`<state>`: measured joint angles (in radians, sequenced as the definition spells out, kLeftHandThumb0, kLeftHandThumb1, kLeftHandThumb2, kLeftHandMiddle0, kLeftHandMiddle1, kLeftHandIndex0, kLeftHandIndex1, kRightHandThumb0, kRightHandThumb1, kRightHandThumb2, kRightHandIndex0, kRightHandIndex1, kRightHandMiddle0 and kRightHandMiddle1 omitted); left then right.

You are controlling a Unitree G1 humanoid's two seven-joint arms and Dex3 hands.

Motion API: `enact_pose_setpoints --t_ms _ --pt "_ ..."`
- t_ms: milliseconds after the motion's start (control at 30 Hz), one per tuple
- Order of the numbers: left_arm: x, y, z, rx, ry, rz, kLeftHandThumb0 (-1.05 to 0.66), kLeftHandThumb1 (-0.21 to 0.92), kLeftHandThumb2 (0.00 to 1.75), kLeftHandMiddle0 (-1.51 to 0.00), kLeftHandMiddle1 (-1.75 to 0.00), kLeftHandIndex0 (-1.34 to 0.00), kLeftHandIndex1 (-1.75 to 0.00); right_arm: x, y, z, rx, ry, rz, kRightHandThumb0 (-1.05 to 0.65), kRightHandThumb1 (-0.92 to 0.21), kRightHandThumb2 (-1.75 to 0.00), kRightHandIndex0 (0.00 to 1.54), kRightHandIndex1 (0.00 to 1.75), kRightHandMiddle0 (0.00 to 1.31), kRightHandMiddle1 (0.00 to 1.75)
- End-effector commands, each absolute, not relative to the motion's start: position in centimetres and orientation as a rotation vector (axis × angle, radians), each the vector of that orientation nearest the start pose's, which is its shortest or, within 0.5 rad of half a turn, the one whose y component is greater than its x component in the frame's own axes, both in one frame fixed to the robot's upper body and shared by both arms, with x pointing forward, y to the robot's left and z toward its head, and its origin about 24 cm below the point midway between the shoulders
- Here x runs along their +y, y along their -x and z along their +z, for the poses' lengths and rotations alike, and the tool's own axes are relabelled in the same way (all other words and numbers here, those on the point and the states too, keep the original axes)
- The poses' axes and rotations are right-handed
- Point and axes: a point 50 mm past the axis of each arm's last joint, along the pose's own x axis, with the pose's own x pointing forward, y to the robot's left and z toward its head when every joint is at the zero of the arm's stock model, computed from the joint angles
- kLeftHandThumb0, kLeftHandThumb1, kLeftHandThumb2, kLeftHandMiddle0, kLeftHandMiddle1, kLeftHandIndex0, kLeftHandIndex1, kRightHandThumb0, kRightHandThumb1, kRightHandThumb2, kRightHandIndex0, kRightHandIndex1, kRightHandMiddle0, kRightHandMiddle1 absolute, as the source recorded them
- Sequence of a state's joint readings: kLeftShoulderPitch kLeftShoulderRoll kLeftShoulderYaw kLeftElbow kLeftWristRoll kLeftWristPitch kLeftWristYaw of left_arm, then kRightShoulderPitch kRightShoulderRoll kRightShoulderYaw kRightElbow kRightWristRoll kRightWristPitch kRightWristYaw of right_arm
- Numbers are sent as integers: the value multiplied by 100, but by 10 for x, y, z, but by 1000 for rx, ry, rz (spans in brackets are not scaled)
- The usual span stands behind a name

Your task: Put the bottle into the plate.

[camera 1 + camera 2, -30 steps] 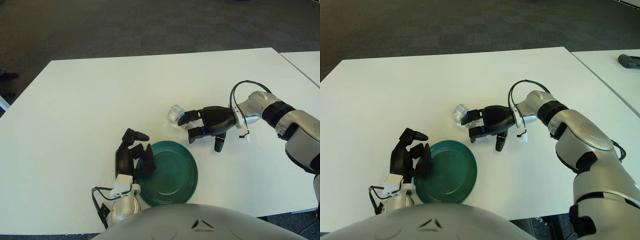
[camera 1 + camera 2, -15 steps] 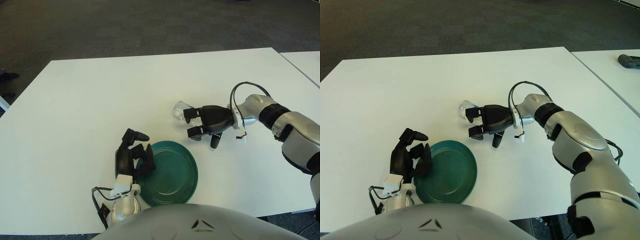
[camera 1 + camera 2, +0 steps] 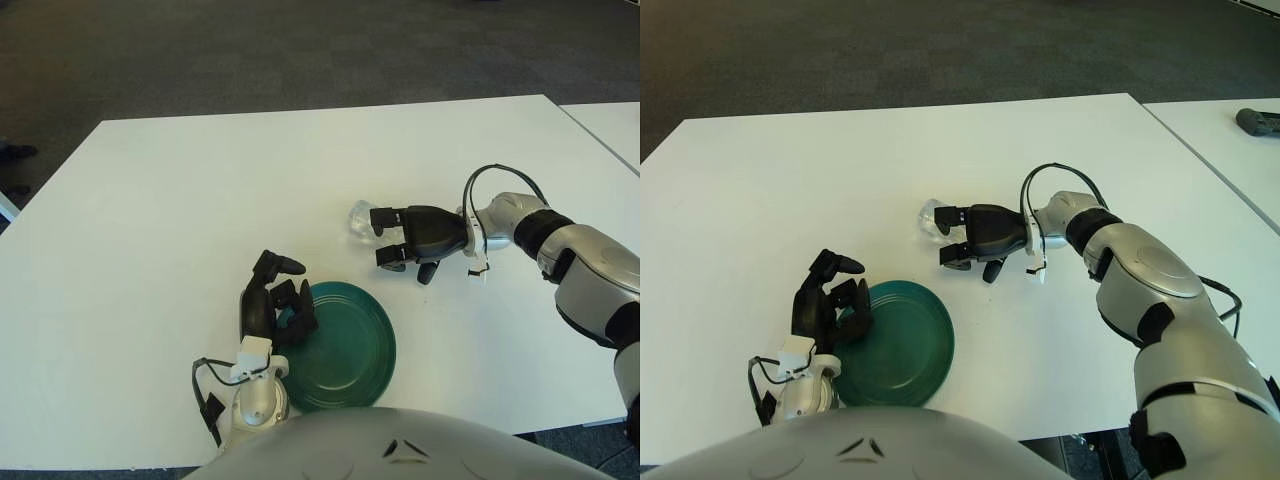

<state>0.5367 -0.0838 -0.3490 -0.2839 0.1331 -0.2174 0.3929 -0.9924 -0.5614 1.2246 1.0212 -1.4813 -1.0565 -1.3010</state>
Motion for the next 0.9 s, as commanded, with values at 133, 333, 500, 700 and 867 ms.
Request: enact_pose_setpoints --t_ms 133,333,500,700,867 --pt "86 -181 46 -65 168 225 -47 37 125 -131 -175 -58 -175 -152 -303 64 -1254 1300 1096 -53 -19 -147 125 175 72 175" --pt "87 -195 42 -64 176 216 -47 37 125 -131 -175 -58 -175 -159 -307 72 -1237 1303 1014 -52 -21 -145 125 175 70 175" --pt "89 -207 37 -64 177 210 -47 37 125 -132 -175 -58 -175 -160 -313 77 -1145 1318 926 -47 -36 -126 100 175 58 175" --pt "91 -218 32 -59 169 201 -47 37 125 -132 -175 -57 -175 -161 -326 82 -956 1396 842 -48 -73 -77 38 146 30 166" --pt "93 -225 28 -46 172 191 -47 37 124 -132 -175 -57 -175 -159 -339 86 -782 1433 732 -78 -90 -59 35 81 11 119"
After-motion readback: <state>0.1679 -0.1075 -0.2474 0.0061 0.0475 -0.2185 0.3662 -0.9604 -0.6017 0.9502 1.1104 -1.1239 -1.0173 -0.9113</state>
